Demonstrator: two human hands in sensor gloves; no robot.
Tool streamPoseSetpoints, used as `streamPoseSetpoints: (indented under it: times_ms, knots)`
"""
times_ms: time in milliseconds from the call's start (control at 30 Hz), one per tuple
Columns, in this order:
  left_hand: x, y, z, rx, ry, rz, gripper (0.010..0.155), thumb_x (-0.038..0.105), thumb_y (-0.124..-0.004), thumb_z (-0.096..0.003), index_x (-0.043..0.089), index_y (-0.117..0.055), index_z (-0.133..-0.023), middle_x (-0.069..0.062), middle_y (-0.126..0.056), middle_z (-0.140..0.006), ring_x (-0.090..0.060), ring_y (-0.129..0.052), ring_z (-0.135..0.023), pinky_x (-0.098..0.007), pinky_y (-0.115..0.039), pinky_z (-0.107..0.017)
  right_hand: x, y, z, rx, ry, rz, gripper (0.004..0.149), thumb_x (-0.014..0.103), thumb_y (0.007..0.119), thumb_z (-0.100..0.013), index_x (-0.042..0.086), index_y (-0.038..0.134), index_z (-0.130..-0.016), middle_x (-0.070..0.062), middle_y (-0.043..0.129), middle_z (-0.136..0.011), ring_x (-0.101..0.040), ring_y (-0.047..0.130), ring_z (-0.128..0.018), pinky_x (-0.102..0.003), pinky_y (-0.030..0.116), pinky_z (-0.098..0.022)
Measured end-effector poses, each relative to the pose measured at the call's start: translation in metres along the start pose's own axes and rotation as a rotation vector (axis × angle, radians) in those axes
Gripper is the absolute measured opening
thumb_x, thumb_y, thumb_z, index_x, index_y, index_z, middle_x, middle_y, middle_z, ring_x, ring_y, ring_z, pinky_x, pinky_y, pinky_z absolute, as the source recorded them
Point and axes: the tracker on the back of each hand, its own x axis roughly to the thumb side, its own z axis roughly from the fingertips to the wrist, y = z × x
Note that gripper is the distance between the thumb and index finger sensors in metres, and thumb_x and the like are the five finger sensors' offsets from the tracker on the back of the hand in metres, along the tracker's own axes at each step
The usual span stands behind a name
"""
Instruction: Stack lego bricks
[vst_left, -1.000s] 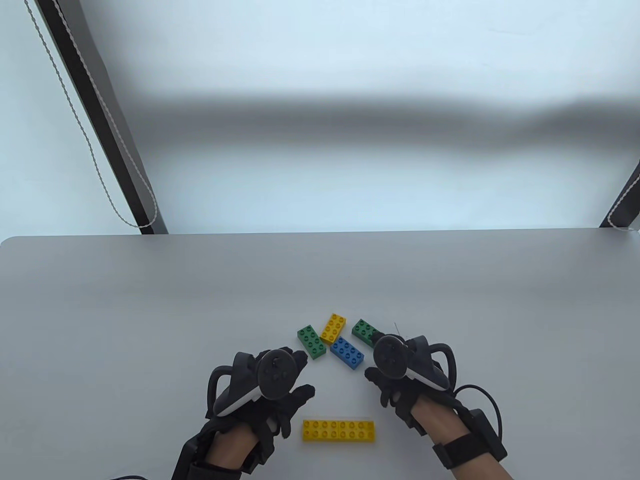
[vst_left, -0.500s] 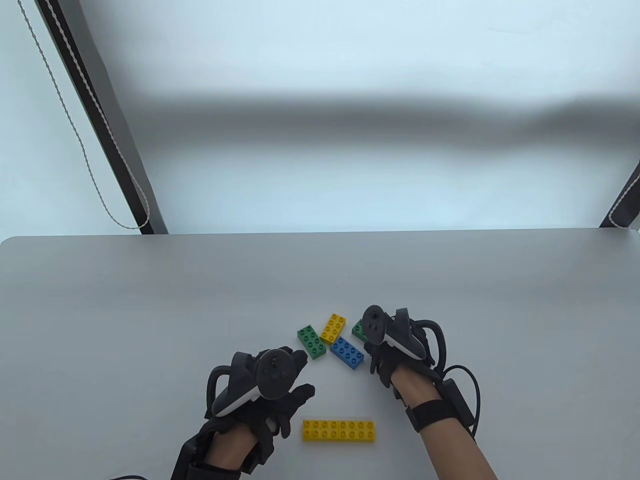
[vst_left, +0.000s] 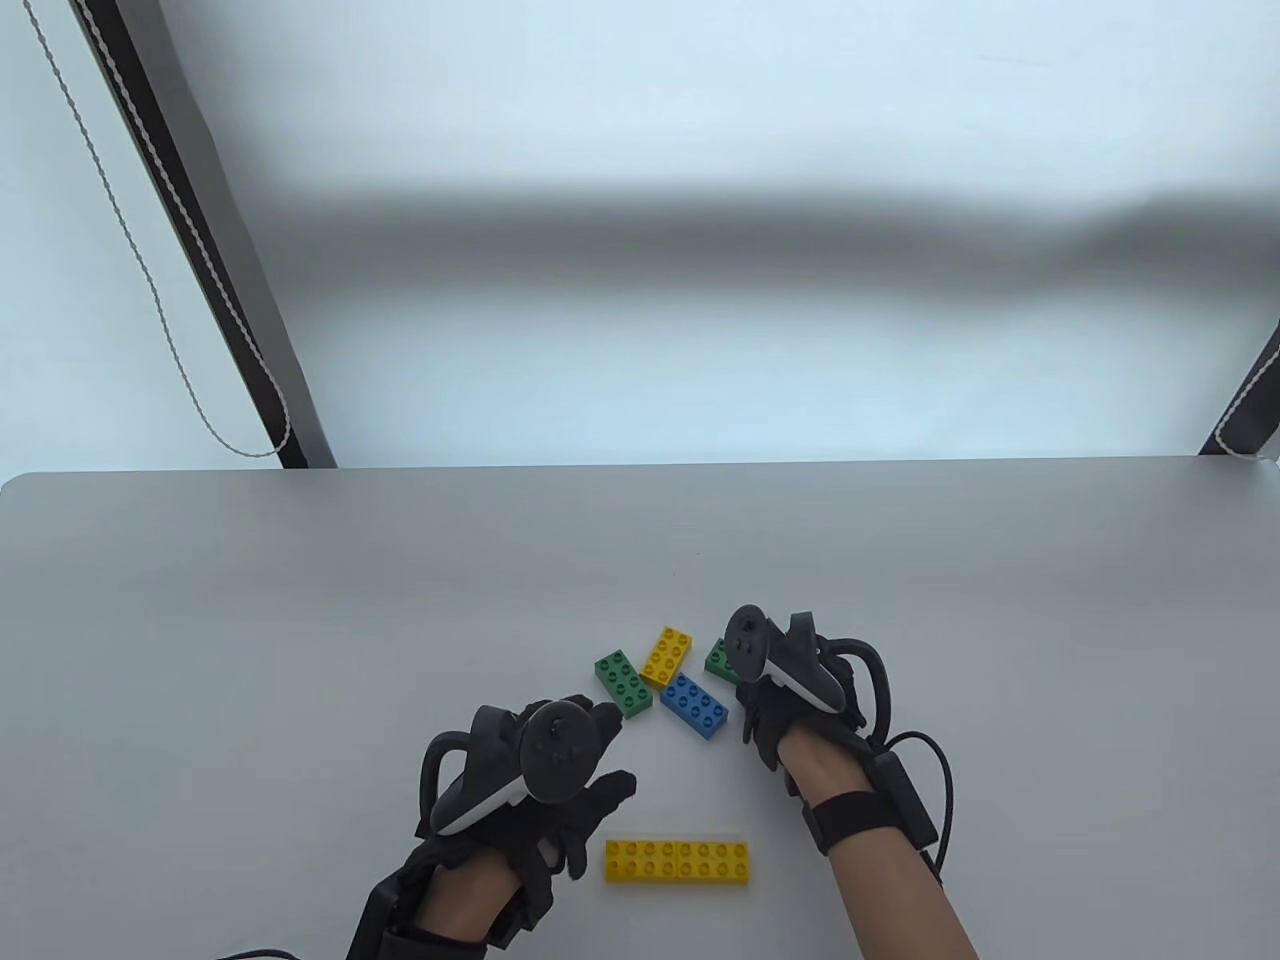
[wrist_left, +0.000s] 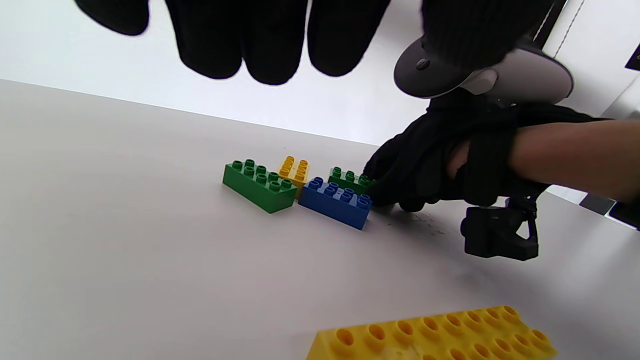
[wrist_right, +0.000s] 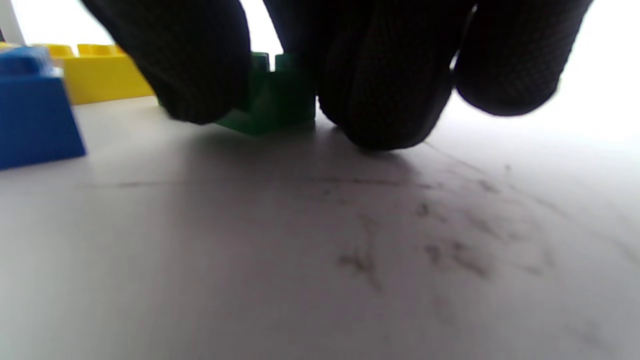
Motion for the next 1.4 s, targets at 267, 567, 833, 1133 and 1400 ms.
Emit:
streamPoseSetpoints:
  times_ms: [267, 567, 833, 1133, 1400]
  knots:
    - [0.001, -0.002, -0.001, -0.008, -0.006, -0.002, 0.071, 0.060, -0.071, -0.0402, 0.027, -0.062, -0.102, -0.010, -0.065, -0.112, -0.038, -0.064, -0.102, -0.066, -0.053, -0.071, -0.006, -0.003, 0.008, -0.031, -0.019, -0.022, 0.065, 0.041, 0.088, -0.032, 0.006, 0.072, -0.085, -0.016, 0.091, -0.074, -0.027, 0.101, -0.047, -0.051, 0.086, -0.041]
    - [0.004, -0.003, -0.001, -0.008, -0.017, -0.006, 0.071, 0.060, -0.072, -0.0402, 0.027, -0.062, -0.102, -0.010, -0.065, -0.112, -0.038, -0.064, -0.102, -0.066, -0.053, -0.071, -0.010, -0.026, 0.037, -0.106, -0.099, -0.046, 0.066, 0.041, 0.088, -0.032, 0.007, 0.071, -0.086, -0.016, 0.089, -0.076, -0.027, 0.100, -0.048, -0.051, 0.086, -0.042]
    - [0.008, -0.007, -0.003, -0.013, -0.030, -0.014, 0.071, 0.059, -0.073, -0.0401, 0.027, -0.062, -0.102, -0.010, -0.065, -0.112, -0.038, -0.064, -0.102, -0.066, -0.053, -0.071, -0.003, -0.043, 0.073, -0.139, -0.203, -0.108, 0.066, 0.040, 0.089, -0.032, 0.008, 0.071, -0.086, -0.016, 0.088, -0.078, -0.028, 0.100, -0.050, -0.051, 0.085, -0.043]
    - [0.010, -0.015, -0.005, -0.043, -0.034, -0.023, 0.072, 0.059, -0.074, -0.0397, 0.027, -0.062, -0.102, -0.010, -0.064, -0.113, -0.037, -0.064, -0.102, -0.065, -0.053, -0.071, 0.011, -0.050, 0.113, -0.169, -0.325, -0.141, 0.066, 0.042, 0.090, -0.031, 0.008, 0.073, -0.085, -0.015, 0.090, -0.076, -0.027, 0.100, -0.049, -0.051, 0.086, -0.043]
    - [0.012, -0.023, -0.008, -0.075, -0.044, -0.049, 0.072, 0.059, -0.076, -0.0392, 0.027, -0.061, -0.103, -0.010, -0.064, -0.113, -0.037, -0.064, -0.101, -0.065, -0.054, -0.071, 0.014, -0.036, 0.133, -0.174, -0.376, -0.206, 0.066, 0.043, 0.089, -0.031, 0.008, 0.074, -0.085, -0.015, 0.091, -0.075, -0.027, 0.101, -0.048, -0.051, 0.086, -0.042]
